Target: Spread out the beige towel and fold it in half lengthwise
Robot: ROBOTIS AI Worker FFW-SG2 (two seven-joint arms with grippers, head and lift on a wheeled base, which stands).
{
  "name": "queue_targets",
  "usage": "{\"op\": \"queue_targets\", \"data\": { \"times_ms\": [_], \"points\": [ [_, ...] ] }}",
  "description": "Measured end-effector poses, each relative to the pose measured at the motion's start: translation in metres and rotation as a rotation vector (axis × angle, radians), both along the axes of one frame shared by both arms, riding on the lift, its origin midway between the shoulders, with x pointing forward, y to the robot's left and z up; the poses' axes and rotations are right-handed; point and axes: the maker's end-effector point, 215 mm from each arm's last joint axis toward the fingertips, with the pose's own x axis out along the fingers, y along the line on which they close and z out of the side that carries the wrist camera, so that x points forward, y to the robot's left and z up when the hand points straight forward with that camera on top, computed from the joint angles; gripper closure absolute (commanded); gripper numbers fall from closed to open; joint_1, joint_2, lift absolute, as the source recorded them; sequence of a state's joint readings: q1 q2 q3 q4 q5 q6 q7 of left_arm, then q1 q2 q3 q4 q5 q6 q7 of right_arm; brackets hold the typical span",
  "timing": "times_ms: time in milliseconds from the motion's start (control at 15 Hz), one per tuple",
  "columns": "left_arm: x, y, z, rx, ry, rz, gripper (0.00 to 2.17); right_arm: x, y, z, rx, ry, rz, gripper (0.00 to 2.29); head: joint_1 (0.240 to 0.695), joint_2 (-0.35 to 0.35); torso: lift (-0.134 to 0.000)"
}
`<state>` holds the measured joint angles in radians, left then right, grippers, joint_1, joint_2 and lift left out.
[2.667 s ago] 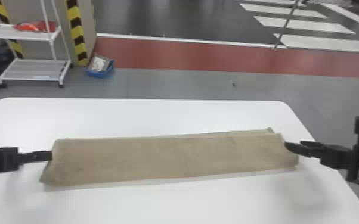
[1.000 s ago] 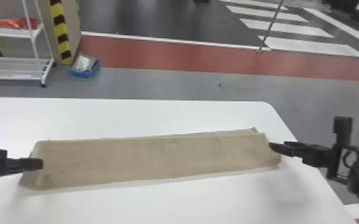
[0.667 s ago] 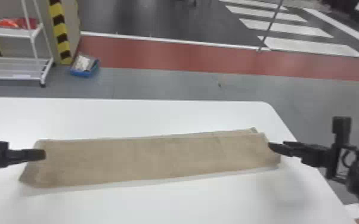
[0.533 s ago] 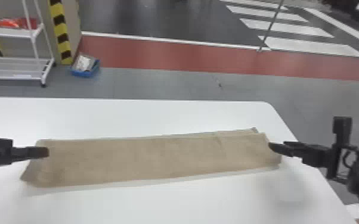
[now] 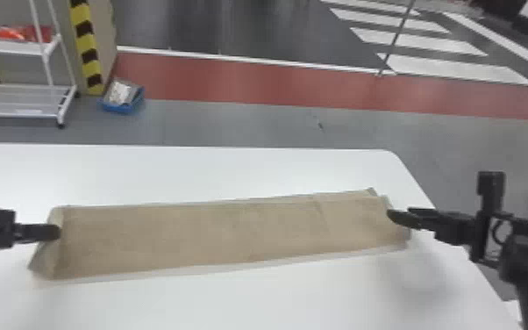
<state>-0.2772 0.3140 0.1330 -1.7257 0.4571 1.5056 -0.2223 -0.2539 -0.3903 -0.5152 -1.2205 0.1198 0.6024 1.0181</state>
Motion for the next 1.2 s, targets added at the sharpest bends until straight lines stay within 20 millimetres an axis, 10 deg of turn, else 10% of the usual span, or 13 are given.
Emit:
{"op": "queue_targets", "data": {
  "times_ms": [200,600,1200],
  "points": [
    [-0.003,0.000,-0.002,-0.007,0.005,-0.003,1.44,0.008,0.003,-0.009,-0.029,0.018,-0.006,0.29,0.695,-0.224,-0.124],
    [-0.005,-0.002,-0.003,-0.018,0.004,-0.010,1.44,0.011,0.011,-0.013,-0.022,0.040,0.013,1.22,0.695,-0.217,-0.124],
    [-0.006,0.002,0.002,-0.027,-0.010,-0.001,1.45,0.005,-0.002,0.003,-0.024,-0.010,0.020,1.42,0.695,-0.229,-0.124]
  ]
}}
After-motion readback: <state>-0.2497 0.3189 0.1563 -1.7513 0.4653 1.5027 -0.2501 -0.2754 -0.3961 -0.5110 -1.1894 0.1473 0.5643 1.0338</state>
